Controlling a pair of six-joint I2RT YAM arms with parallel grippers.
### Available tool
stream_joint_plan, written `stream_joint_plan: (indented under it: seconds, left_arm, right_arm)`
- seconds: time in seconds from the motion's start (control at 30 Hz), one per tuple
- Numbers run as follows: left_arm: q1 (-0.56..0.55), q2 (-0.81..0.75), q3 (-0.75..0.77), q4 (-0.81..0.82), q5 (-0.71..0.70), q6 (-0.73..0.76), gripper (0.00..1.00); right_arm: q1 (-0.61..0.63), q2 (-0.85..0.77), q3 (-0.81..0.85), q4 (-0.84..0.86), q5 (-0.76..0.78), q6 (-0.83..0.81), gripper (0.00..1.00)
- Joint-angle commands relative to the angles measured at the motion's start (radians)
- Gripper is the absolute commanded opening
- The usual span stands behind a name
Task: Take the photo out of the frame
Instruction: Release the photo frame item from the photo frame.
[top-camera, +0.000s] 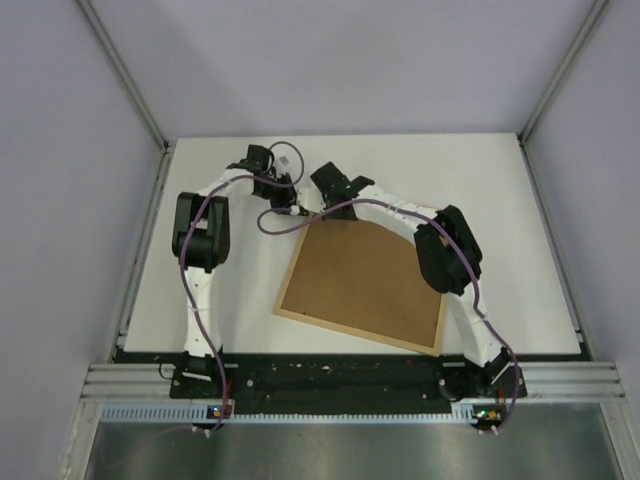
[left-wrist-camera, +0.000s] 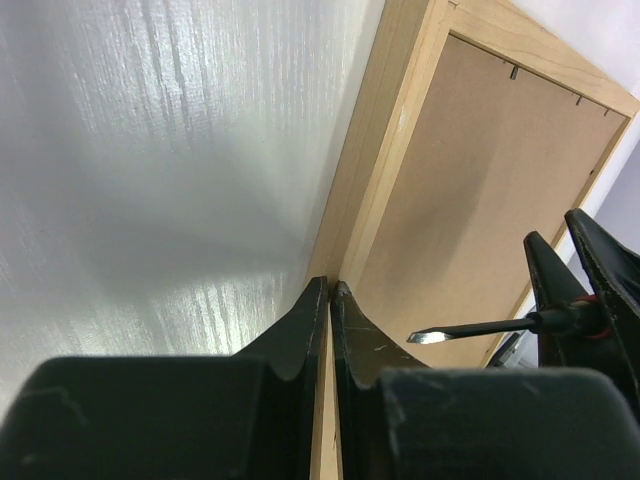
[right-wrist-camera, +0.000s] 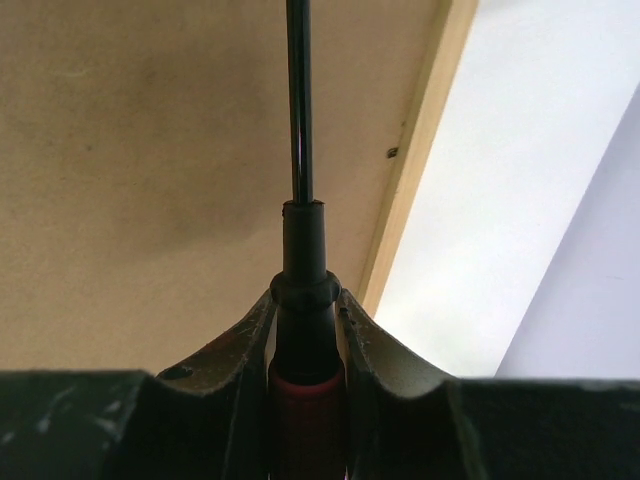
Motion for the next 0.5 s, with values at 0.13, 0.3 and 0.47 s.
stream_joint_plan:
  seconds: [0.13, 0.3, 0.47]
  left_arm:
    - [-0.013, 0.013, -0.019, -0.022, -0.034, 0.011, 0.05]
    - [-0.003, 0.015, -0.028, -0.022, -0.039, -0.001, 0.05]
    - [0.002, 0.016, -0.036, -0.025, -0.047, -0.001, 0.05]
  right_arm:
    - [0.000, -0.054, -0.045, 0.068, 0.044, -0.017, 0.00]
    - [-0.017, -0.054, -0.091, 0.070, 0.057, -0.039, 0.00]
    - [-0.022, -0.036, -0.096, 0.066, 0.057, -0.037, 0.00]
